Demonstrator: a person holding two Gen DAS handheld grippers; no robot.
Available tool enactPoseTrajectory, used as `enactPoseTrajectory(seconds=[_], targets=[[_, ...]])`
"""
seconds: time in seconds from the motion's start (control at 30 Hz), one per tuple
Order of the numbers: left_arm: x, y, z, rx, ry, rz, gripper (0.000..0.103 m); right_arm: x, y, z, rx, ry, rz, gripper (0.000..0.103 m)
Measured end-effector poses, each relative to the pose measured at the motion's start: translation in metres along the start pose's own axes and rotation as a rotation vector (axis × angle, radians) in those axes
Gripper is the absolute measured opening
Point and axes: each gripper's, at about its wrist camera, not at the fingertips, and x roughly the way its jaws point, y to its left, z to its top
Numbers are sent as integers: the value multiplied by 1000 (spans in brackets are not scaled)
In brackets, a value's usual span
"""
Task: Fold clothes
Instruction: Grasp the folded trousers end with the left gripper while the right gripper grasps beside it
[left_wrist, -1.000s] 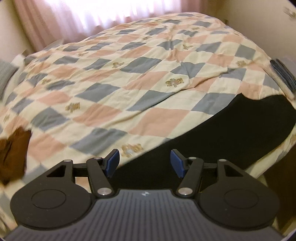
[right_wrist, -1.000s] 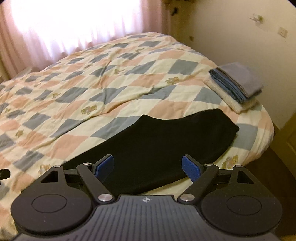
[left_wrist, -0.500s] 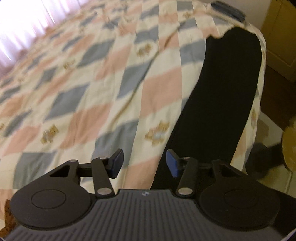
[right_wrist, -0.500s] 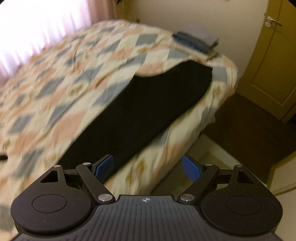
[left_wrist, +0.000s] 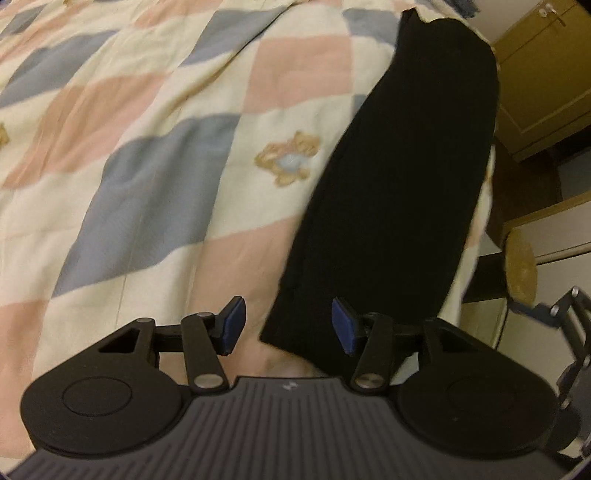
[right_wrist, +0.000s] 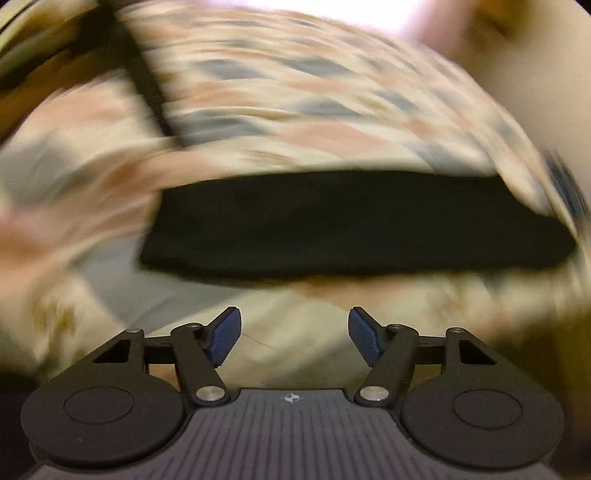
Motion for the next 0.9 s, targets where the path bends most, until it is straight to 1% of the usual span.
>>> enactPoseTrajectory(seconds=[0.03, 0.1, 0.17, 0.23, 0.3, 0.37, 0.5, 0.57, 0.6, 0.63, 0.67, 0.7, 0.73, 0.77, 0.9], targets=[[2, 4, -4, -19, 0, -4, 46, 7, 15, 0, -81, -30, 3, 65], [2, 15, -19, -98, -1, -39, 46, 22, 43, -1, -227, -84, 7, 63], [2, 23, -35, -182, -6, -78, 47, 37, 64, 0, -298, -117, 3, 58], [2, 29, -52, -274, -18, -128, 49, 49, 79, 0, -350, -149, -17, 58], [5, 34, -67, -382, -38, -192, 53, 59, 91, -1, -400, -175, -42, 58], [12, 37, -76, -462, -60, -234, 54, 68, 102, -2, -439, -206, -70, 59], [42, 42, -88, -609, -78, -294, 54, 83, 122, -7, -506, -233, -144, 60], [54, 49, -93, -690, -109, -346, 51, 86, 123, -7, -492, -235, -161, 61], [59, 53, -94, -730, -131, -378, 49, 86, 122, -7, -478, -237, -166, 62], [62, 57, -92, -759, -148, -405, 44, 87, 121, -6, -463, -239, -171, 64], [64, 59, -91, -777, -162, -427, 25, 88, 120, -5, -451, -241, -175, 65], [61, 58, -87, -756, -164, -430, 16, 88, 119, -4, -446, -246, -177, 65], [59, 57, -84, -735, -166, -432, 14, 89, 118, -4, -444, -252, -178, 65], [56, 56, -81, -713, -168, -434, 7, 89, 119, -3, -447, -260, -182, 65], [42, 50, -69, -674, -158, -422, 5, 92, 123, 5, -450, -275, -199, 66]])
